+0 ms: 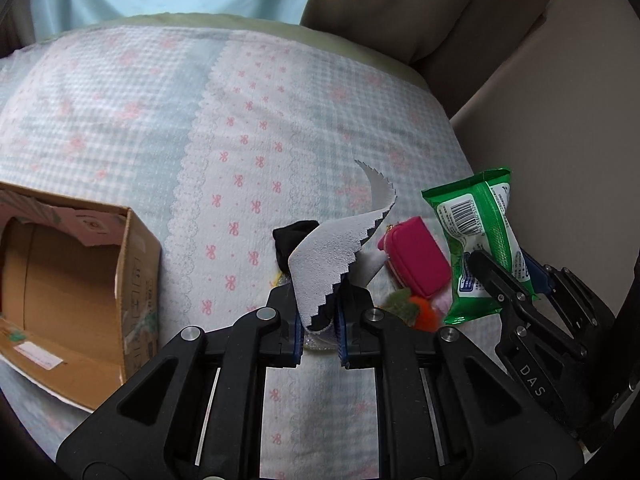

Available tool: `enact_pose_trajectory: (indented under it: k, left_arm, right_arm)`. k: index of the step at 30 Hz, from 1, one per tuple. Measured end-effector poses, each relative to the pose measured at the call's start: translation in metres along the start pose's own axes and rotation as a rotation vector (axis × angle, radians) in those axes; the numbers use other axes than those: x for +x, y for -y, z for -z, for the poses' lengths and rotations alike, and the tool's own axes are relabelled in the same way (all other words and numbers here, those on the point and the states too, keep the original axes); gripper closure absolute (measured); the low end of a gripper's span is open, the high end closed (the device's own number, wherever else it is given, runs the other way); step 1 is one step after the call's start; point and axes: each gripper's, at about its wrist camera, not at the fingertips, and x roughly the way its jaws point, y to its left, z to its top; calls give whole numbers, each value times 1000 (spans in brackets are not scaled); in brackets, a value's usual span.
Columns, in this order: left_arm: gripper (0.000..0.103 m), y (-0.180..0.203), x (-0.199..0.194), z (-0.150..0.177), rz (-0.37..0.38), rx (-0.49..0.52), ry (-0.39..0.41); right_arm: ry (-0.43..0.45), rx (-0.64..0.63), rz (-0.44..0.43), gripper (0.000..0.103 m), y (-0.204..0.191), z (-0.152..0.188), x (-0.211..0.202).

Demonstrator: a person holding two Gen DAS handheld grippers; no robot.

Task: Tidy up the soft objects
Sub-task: 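Carry the grey cloth and green wipes pack over the cardboard box with both tools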

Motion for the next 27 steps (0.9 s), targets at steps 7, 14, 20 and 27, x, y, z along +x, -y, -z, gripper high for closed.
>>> enact_pose_trajectory:
  k: [7,14,20,27]
  left_arm:
    - [93,6,-94,-12,6,11,102]
    - [93,-23,-185,-18,-18,7,181]
    - [93,-74,-243,-27,-42,21,212]
    - [93,-152,-283,-43,-46,68,187]
  right_arm:
    - [44,12,7,71,-17,-32,-83]
    - [80,22,-22,71,-61,-63,-152]
    - [98,39,-55,71,-119,-82,-182]
    - [73,86,-50,71,-201,-98,-184]
